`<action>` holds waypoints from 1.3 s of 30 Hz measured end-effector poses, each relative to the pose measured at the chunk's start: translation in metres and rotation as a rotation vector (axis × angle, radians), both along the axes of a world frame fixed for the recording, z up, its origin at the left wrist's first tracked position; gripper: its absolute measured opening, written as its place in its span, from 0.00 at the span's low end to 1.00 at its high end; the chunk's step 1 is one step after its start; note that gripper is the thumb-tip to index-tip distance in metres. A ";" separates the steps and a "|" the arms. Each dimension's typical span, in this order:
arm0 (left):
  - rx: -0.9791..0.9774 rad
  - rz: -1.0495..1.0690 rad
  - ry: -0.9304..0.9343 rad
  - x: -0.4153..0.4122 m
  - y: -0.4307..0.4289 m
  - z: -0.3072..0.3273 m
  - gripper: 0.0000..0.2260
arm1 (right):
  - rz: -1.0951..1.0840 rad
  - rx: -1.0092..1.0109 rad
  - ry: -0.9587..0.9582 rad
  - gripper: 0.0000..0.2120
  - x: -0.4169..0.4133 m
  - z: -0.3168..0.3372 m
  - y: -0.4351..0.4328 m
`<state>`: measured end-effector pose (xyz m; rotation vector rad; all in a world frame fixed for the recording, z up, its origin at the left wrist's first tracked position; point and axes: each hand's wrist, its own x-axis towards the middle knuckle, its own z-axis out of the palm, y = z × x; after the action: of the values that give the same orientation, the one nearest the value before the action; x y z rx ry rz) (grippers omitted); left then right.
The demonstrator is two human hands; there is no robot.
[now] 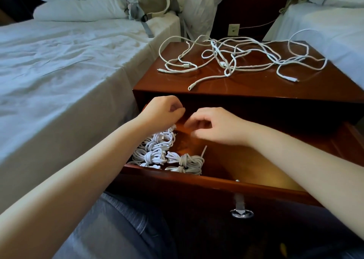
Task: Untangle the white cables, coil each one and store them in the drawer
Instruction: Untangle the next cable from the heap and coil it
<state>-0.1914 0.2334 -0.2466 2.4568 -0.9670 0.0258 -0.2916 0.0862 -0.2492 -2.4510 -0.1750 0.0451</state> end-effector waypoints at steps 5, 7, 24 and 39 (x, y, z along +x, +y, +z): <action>-0.170 0.030 -0.136 0.005 -0.025 0.027 0.08 | -0.195 -0.034 -0.217 0.09 0.014 0.023 -0.026; -0.258 0.046 -0.159 0.010 -0.038 0.038 0.07 | -0.241 -0.053 -0.262 0.08 0.018 0.030 -0.039; -0.513 -0.185 -0.186 0.006 -0.201 0.057 0.07 | -0.767 -0.239 -0.375 0.09 0.039 0.029 -0.179; -0.032 -0.164 -0.065 0.069 -0.214 0.020 0.12 | -0.748 -0.372 -0.286 0.08 0.058 0.018 -0.187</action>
<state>-0.1220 0.0194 -0.2265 2.3525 -1.1846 0.0648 -0.2338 -0.1006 -0.2310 -2.7199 0.6857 -0.6495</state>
